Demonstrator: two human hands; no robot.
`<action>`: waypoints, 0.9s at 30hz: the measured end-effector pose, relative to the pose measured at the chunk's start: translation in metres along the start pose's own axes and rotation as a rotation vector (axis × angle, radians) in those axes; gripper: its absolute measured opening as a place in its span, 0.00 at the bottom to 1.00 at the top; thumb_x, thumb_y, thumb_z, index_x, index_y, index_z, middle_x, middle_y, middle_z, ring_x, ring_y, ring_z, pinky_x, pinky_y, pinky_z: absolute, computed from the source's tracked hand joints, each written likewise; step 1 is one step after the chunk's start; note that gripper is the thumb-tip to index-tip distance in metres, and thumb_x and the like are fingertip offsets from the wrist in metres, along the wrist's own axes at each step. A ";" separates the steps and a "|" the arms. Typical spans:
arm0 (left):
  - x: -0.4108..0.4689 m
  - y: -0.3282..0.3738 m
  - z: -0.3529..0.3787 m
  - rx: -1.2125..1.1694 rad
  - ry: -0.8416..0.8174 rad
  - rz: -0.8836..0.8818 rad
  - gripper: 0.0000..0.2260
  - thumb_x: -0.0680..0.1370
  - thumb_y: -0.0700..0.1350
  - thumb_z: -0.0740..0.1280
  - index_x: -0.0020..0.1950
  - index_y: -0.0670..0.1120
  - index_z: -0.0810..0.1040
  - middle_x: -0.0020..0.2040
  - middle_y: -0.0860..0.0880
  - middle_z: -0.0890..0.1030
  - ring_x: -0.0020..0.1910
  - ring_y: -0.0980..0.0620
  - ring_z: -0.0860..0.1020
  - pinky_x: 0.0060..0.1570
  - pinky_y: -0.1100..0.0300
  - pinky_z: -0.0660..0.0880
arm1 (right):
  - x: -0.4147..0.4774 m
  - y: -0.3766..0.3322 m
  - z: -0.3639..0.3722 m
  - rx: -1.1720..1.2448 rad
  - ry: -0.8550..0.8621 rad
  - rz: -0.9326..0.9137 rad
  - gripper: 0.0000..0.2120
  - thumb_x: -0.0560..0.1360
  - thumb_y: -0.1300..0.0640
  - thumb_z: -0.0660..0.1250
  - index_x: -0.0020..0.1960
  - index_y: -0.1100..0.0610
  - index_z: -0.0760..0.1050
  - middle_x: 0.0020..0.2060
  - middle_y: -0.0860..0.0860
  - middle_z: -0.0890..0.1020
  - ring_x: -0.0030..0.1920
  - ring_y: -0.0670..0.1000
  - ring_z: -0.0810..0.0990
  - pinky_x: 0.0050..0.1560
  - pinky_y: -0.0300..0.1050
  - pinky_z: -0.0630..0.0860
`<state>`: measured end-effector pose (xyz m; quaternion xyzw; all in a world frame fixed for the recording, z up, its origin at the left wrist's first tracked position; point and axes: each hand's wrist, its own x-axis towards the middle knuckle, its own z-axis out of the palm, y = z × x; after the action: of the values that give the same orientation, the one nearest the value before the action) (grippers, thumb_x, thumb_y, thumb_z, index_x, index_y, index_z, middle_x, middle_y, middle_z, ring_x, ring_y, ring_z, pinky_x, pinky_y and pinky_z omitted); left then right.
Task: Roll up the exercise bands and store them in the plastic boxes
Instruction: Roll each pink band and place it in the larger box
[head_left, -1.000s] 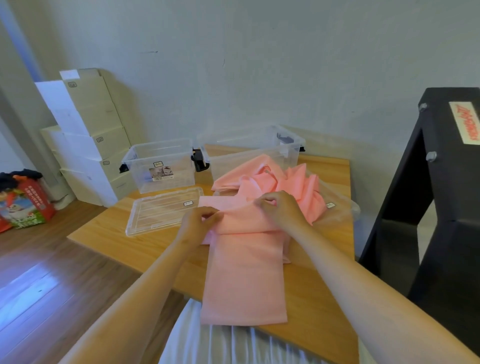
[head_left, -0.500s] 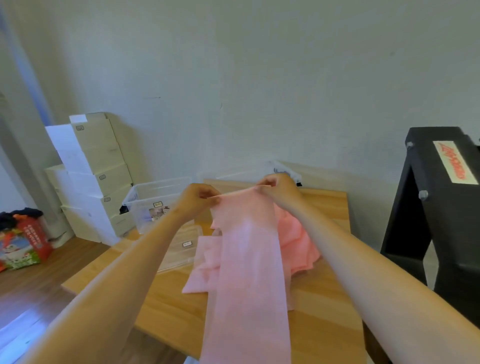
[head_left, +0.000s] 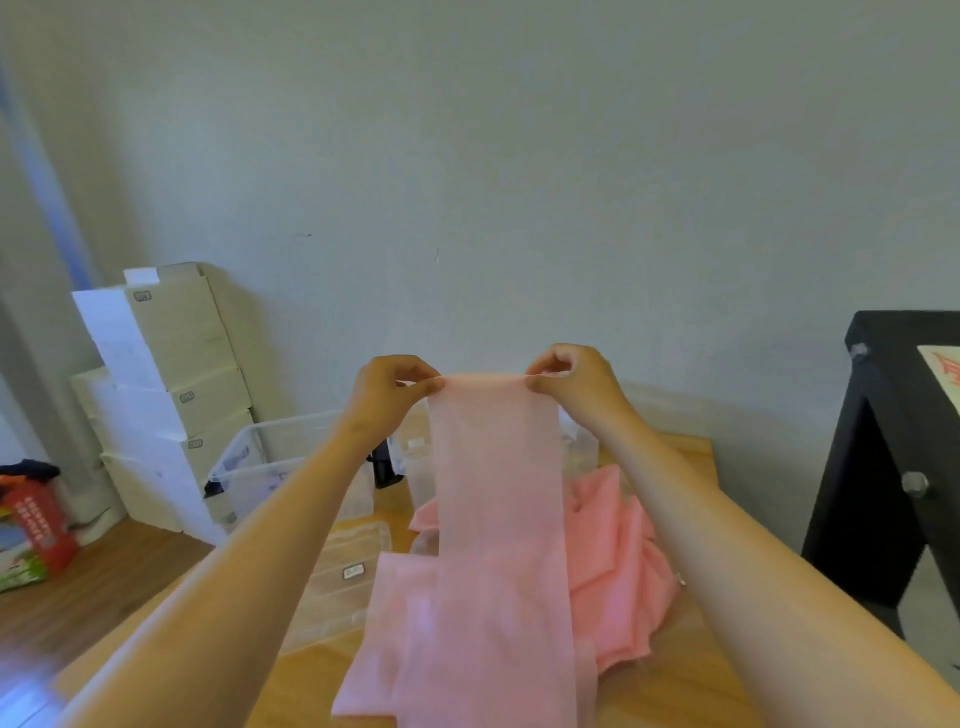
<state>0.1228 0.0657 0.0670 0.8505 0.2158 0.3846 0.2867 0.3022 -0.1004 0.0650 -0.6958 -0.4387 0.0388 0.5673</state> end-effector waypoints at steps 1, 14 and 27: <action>-0.011 -0.006 0.006 0.003 -0.037 -0.004 0.05 0.75 0.42 0.73 0.41 0.51 0.83 0.42 0.56 0.84 0.46 0.55 0.82 0.50 0.62 0.76 | -0.008 0.009 0.002 0.000 -0.016 0.024 0.10 0.68 0.63 0.73 0.34 0.49 0.77 0.40 0.55 0.82 0.43 0.52 0.79 0.44 0.40 0.73; -0.209 -0.058 0.063 -0.211 -0.282 -0.350 0.18 0.70 0.25 0.70 0.36 0.49 0.81 0.43 0.54 0.84 0.41 0.62 0.81 0.46 0.67 0.76 | -0.182 0.099 0.016 0.001 -0.294 0.234 0.15 0.66 0.72 0.68 0.36 0.51 0.79 0.38 0.53 0.83 0.39 0.46 0.79 0.40 0.38 0.74; -0.283 -0.018 0.062 -0.116 -0.296 -0.242 0.22 0.68 0.38 0.78 0.55 0.56 0.75 0.55 0.54 0.79 0.52 0.57 0.77 0.46 0.70 0.73 | -0.271 0.078 0.014 0.118 -0.052 0.235 0.20 0.65 0.74 0.68 0.44 0.48 0.78 0.50 0.52 0.79 0.50 0.48 0.79 0.48 0.45 0.80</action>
<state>-0.0048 -0.1075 -0.1281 0.8476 0.2493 0.2299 0.4081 0.1727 -0.2647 -0.1247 -0.7066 -0.3655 0.1487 0.5874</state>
